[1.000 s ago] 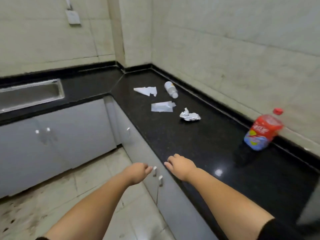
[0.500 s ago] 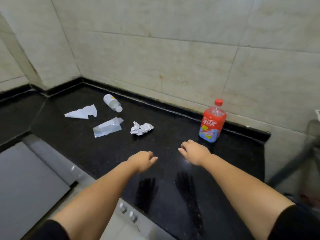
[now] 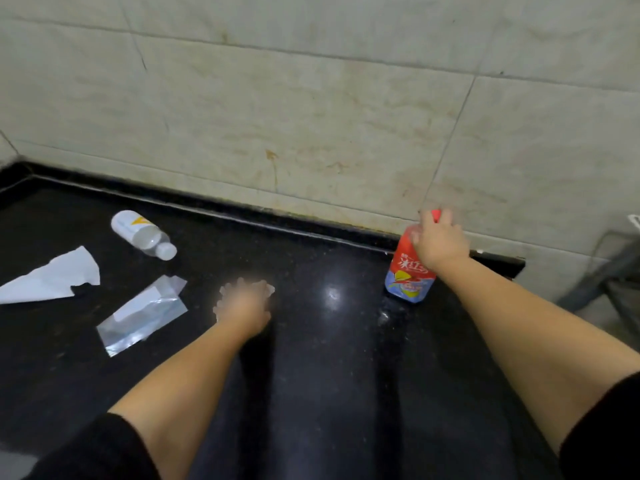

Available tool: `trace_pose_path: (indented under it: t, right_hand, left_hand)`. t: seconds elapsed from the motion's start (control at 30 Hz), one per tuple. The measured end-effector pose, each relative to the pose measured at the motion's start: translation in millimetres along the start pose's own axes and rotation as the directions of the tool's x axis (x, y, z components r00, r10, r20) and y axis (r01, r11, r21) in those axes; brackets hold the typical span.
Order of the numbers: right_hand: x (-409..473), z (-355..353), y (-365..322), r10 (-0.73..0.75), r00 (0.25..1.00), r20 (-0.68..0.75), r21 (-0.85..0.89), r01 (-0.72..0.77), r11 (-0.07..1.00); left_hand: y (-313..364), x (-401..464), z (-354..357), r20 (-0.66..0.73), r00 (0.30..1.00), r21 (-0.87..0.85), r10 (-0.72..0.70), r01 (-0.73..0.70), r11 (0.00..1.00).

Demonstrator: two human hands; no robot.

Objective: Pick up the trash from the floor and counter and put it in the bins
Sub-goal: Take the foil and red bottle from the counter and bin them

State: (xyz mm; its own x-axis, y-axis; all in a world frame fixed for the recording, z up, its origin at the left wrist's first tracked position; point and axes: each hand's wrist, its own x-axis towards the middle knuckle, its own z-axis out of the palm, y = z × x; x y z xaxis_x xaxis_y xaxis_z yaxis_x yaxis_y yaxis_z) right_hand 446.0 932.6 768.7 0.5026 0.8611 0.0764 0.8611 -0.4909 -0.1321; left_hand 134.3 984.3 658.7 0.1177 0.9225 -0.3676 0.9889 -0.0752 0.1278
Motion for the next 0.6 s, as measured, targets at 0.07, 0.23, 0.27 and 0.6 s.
trace_pose_path:
  t: [0.07,0.23,0.27,0.6]
  right_hand:
    - [0,8,4,-0.016,0.999,-0.029,-0.027,0.015,1.0]
    - [3,10,8,-0.066,0.991,-0.113,-0.086,0.056,0.995]
    - [2,12,9,-0.073,0.989,-0.126,-0.082,0.063,0.995]
    - [-11,6,7,-0.252,0.961,-0.114,-0.016,0.252,0.968]
  left_hand:
    - [-6,9,10,0.052,0.999,0.012,-0.008,0.007,1.0]
    - [-12,17,19,-0.015,0.999,0.128,0.038,-0.036,0.991]
    - [-12,16,21,-0.024,0.999,0.143,0.041,-0.038,0.989]
    - [29,-52,46,0.044,0.993,0.034,0.106,-0.107,0.994]
